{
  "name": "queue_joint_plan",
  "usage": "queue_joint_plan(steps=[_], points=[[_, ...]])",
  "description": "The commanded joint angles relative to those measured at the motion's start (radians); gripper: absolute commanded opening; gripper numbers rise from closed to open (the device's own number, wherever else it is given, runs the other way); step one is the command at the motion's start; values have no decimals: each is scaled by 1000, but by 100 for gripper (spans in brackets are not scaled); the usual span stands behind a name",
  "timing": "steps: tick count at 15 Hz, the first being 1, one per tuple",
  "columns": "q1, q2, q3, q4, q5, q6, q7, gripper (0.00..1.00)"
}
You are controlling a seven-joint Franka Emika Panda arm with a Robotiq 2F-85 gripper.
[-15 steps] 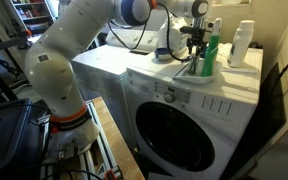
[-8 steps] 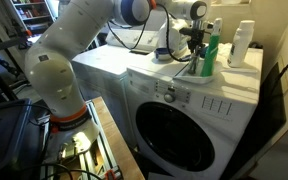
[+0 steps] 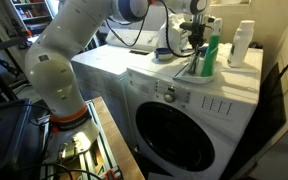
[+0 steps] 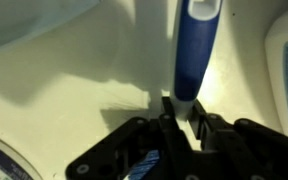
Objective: Move the brush from the machine to the shelf
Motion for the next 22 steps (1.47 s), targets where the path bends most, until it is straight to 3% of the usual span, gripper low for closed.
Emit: queue_joint_plan(steps=[1,11,12,13,15,17,22], points=[[-11,-143,5,-109,26,39,15,6],[4,-403,-7,-334,55,152,38,5],[14,-417,-15,-355,31,135,44,18],[22,-427,-18,-380,12,111,46,44],[32,-447,-17,-454,-17,88,52,45],[11,-448,26,-532,-20,140,73,60],[39,-377,2,-658,-115,406,219,99]])
